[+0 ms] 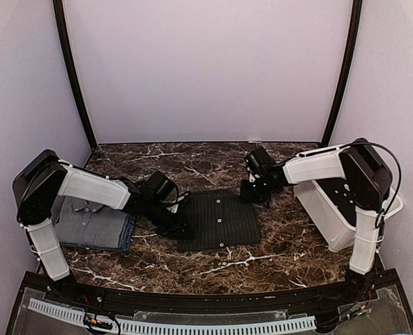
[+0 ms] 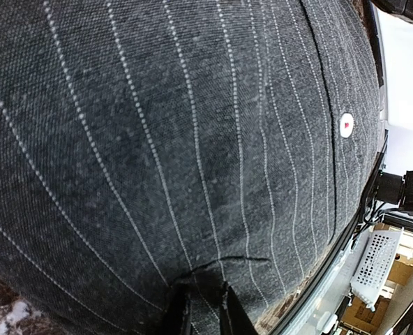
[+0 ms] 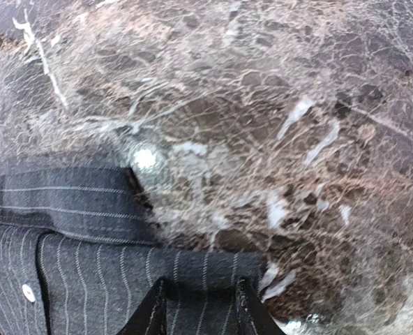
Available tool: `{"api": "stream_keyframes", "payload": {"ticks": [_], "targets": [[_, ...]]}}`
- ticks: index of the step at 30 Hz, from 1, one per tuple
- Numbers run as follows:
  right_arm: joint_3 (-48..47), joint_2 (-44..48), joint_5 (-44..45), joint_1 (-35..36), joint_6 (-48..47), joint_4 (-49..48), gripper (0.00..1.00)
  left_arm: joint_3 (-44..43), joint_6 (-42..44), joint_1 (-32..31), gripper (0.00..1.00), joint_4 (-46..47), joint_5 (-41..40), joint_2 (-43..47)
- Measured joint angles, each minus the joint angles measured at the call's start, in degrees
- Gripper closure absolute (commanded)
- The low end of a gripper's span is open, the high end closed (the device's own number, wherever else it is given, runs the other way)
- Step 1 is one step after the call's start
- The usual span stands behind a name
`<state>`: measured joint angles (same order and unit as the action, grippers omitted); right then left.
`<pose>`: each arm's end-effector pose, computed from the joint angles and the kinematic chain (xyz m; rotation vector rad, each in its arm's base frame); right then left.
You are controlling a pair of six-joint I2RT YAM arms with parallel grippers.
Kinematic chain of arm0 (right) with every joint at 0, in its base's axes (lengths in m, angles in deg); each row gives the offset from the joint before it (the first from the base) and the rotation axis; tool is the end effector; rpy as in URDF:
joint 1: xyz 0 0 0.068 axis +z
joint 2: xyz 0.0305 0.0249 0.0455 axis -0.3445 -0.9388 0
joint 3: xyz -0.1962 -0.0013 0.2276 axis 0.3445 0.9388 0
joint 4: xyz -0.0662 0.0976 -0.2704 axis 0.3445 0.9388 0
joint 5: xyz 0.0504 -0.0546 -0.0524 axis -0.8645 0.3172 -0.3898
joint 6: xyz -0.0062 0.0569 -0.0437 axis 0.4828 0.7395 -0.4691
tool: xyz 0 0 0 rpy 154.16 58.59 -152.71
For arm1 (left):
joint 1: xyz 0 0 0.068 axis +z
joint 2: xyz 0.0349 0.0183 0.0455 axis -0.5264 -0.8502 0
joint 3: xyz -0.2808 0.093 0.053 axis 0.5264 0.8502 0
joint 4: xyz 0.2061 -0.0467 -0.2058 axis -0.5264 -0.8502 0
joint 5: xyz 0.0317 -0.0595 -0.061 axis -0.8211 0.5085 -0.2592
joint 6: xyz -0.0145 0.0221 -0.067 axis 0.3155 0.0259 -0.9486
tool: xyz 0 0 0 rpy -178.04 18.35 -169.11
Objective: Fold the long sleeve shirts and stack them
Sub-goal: Smooth out the square-folded shirt at the center of the board.
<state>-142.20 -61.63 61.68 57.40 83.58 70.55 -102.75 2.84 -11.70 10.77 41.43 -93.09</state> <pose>0.3650 0.2746 0.1325 -0.0434 2.6223 0.4130 0.2641 -0.2920 0.1265 0.3743 2.7694 -1.1576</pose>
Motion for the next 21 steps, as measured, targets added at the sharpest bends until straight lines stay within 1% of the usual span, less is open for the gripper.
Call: {"api": "stream_keyframes", "payload": {"ticks": [7,11,17,21], "targets": [[-0.7,0.0,0.6,-0.1,-1.4,1.1,0.67,0.0,0.0,0.0,0.85,-0.5,-0.9,0.3],[-0.7,3.3,3.9,2.1,-2.1,4.8,0.67,0.1,-0.1,0.0,0.83,-2.6,-2.0,3.0],[-0.7,12.2,9.5,10.4,-2.2,9.0,0.67,0.2,-0.3,0.1,0.82,-5.0,-3.9,9.0],[-0.5,13.8,10.5,16.1,-1.2,10.5,0.68,0.2,-0.4,0.7,0.82,-6.6,-5.3,10.6]]}}
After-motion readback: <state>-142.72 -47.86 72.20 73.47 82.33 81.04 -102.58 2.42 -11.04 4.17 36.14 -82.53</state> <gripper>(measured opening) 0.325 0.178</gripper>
